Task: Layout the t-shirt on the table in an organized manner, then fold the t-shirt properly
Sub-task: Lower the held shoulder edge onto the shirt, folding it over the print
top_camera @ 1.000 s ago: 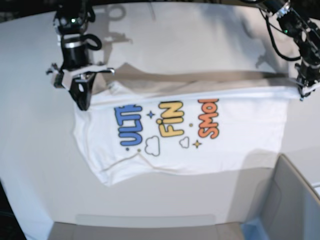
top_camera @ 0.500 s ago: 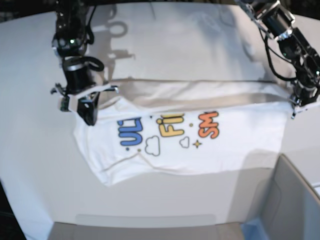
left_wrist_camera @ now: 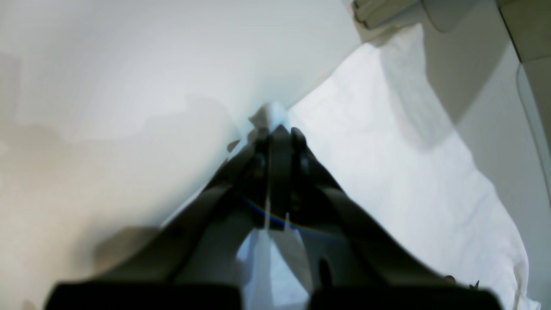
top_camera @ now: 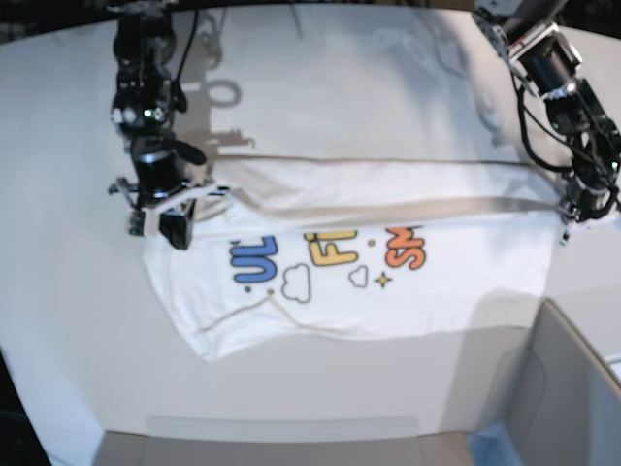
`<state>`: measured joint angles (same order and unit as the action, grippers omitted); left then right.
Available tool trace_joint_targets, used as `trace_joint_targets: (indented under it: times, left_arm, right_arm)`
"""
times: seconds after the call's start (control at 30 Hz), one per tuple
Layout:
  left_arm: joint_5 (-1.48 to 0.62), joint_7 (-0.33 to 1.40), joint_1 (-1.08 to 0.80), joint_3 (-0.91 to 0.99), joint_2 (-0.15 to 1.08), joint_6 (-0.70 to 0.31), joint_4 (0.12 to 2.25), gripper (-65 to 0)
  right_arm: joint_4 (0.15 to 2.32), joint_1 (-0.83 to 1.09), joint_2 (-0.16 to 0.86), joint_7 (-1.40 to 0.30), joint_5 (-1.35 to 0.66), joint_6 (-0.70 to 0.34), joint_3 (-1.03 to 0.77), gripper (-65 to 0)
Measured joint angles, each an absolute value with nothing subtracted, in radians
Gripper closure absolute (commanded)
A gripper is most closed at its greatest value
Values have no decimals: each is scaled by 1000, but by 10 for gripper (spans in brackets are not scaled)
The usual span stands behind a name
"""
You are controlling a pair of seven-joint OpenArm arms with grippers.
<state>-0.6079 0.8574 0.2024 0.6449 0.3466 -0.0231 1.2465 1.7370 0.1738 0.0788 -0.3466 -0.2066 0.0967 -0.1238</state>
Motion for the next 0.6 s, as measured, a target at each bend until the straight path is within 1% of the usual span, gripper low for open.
trace_joint_targets:
  times: [0.2, 0.57, 0.6]
  left_arm:
    - [-607, 831, 232, 645, 363, -21, 1151, 0]
    - [-612, 822, 244, 643, 363, -23, 1149, 0]
    - [-613, 822, 244, 643, 363, -23, 1149, -16]
  right_arm:
    - [1641, 102, 80, -348, -210, 93, -123, 0]
    - [1549, 48, 77, -348, -209, 93, -123, 0]
    - [1547, 47, 77, -348, -209, 93, -123, 0]
